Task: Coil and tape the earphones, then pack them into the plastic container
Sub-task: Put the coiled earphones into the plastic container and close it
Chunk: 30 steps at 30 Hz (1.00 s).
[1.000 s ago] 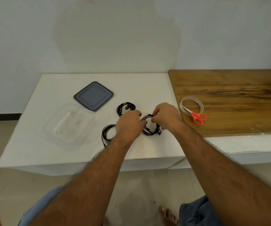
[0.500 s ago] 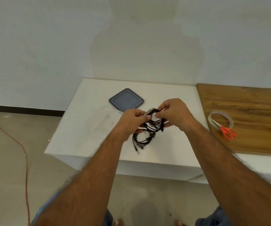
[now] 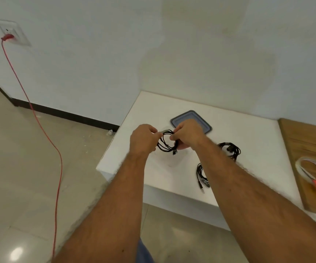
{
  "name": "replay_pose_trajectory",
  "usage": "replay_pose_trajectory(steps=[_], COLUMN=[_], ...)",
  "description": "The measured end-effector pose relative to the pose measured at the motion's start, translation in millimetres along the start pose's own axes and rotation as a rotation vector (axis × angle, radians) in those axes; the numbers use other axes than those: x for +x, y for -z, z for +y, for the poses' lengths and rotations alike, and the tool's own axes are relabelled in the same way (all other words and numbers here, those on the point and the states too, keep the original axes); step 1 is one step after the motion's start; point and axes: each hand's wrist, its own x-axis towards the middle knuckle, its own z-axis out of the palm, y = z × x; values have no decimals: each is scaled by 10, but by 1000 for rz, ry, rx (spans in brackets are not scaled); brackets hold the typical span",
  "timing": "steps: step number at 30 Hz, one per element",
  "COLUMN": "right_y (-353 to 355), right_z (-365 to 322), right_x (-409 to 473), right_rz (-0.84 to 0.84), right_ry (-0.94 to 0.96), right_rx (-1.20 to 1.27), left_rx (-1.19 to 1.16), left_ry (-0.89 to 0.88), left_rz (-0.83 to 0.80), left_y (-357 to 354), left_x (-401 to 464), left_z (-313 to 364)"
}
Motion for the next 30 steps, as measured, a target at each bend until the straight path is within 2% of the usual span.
replay_pose_trajectory(steps=[6,11,16,20,24,30], right_y=[-196,-345,-318,-176,258,1110], right_z=[55,111,119,141,275,1116], right_x=[149,142,86,24,-150,-293], right_rz=[110,227,220,248,285,422], right_ry=[48,122,167,245,302,90], right_rx=[-355,-592,-706,-659,-558,-260], left_rx=[258,325,323,270,152,199], left_ry=[-45,-68,-93,-141,-205,-347], left_rz=[64,22,21,64,43,-98], left_y=[-86,-112,-120,-186,-387,-874], left_x=[53,64,35,-34,-136,-362], left_z=[60,49,65,140,270,520])
